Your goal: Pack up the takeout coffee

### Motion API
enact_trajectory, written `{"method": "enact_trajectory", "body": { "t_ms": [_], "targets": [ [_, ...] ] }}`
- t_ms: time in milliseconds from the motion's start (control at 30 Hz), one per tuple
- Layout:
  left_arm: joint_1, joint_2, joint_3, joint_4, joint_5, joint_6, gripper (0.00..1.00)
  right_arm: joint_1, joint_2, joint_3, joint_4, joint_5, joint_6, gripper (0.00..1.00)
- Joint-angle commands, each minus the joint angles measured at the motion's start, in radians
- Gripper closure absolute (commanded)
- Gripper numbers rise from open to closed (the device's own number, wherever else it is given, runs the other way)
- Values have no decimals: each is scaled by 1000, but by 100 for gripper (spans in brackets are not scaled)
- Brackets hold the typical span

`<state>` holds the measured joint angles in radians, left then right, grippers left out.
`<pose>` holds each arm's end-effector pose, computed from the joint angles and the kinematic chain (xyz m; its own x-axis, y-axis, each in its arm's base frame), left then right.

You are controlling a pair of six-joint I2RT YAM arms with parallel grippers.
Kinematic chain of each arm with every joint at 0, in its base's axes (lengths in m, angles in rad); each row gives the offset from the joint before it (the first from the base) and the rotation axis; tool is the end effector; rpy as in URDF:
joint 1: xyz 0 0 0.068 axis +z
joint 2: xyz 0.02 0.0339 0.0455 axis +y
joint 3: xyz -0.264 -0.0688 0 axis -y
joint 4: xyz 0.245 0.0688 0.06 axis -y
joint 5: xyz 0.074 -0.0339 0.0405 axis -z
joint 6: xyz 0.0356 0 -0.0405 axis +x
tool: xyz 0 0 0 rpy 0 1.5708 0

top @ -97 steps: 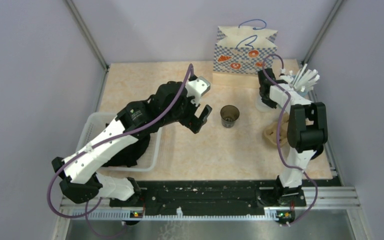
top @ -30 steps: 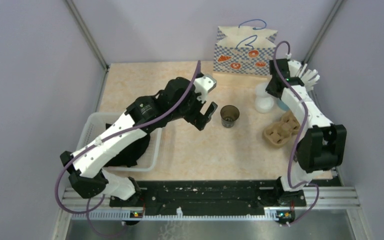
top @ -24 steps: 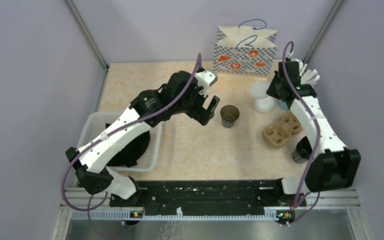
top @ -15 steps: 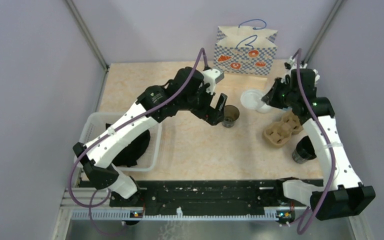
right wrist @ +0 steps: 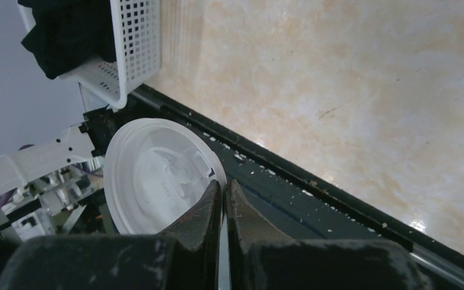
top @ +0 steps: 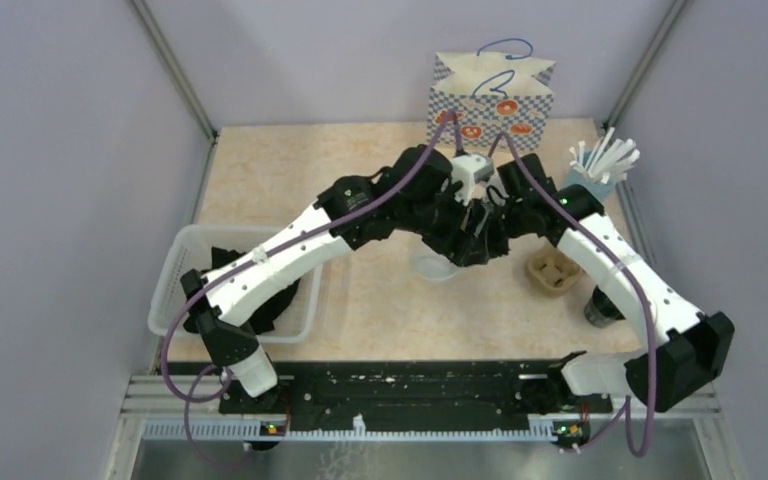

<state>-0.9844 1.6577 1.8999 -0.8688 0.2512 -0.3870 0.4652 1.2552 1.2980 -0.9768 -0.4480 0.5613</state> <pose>0.1887 -0.3000 0.4299 -0.6470 0.3133 -0.6951 0.7278 0.5254 -0.4407 0.2106 0.1229 0.3496 -0.9461 0.0619 -0.3180 -0.1547 0.7761 0.6113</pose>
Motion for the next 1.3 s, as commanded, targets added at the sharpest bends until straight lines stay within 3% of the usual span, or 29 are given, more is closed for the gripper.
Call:
{"method": "enact_trajectory", "body": {
  "t_ms": [0,133,367,700,1000,1267],
  "targets": [
    [-133,34,90,-69,-90,147,24,38,59,47,0,-71,68,100],
    [-188,58,98,-171,-201,205,41,39,84,82,-44,-86,32,100],
    [-192,-34,-26,-162,-273,228,42,39,83,72,-92,-97,-21,100],
    [-183,-33,-28,-205,-315,164,46,39,63,36,-68,-106,-8,100],
    [-183,-24,-38,-214,-304,161,64,39,53,23,-63,-105,-2,100],
    [-183,0,-32,-217,-272,169,69,39,48,10,-51,-104,6,100]
  ]
}}
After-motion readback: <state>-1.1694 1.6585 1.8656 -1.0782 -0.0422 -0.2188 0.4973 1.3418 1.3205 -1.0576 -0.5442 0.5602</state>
